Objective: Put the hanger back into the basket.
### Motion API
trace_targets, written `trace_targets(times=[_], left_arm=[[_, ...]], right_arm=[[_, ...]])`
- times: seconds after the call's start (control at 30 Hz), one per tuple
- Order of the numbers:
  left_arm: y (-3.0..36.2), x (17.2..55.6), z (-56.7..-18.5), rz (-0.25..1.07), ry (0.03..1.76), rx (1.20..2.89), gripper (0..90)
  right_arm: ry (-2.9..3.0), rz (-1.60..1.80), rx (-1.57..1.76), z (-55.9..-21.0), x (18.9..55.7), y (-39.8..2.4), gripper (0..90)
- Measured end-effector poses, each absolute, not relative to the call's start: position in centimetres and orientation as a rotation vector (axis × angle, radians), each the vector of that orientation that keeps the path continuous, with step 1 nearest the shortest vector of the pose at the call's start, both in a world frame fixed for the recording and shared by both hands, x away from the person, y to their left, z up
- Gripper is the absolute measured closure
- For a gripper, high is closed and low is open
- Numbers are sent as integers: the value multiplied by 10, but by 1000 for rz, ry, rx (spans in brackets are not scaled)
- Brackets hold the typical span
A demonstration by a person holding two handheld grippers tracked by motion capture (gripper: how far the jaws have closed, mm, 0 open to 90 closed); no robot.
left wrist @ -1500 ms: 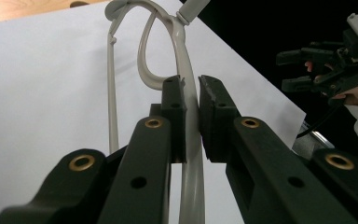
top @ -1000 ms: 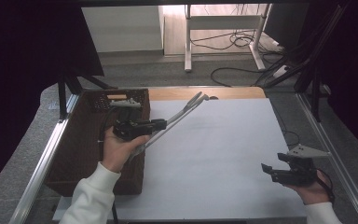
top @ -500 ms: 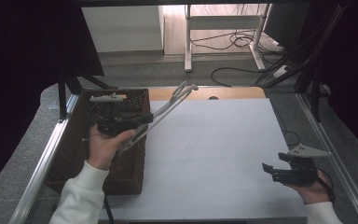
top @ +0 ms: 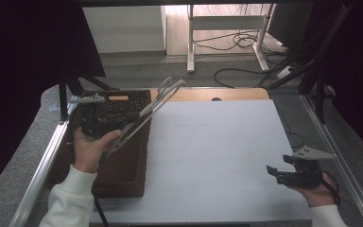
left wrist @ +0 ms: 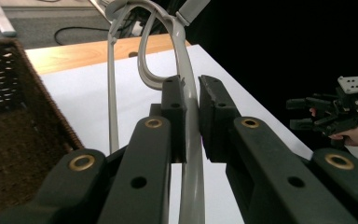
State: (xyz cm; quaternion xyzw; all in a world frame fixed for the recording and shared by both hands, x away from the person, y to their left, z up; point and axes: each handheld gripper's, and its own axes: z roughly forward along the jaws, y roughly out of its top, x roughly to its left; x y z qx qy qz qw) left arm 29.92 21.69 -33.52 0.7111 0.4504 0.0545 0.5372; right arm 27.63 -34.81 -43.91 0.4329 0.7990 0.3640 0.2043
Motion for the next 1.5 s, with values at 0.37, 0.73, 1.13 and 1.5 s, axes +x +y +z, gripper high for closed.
trace_targets(times=[0.37, 0.73, 1.13, 1.5], left_arm=[[250, 289, -335, 165, 1104, 1638, 821], [297, 277, -345, 179, 1138, 1587, 821], [331, 278, -368, 146, 1131, 1586, 821], [357, 277, -386, 115, 1083, 1573, 821]], right_arm=[[2233, 1008, 1213, -441, 277, -348, 242], [2234, 1006, 1215, -441, 277, -348, 241], [2243, 995, 1213, -442, 277, -346, 240], [2247, 985, 1215, -444, 278, -346, 239]])
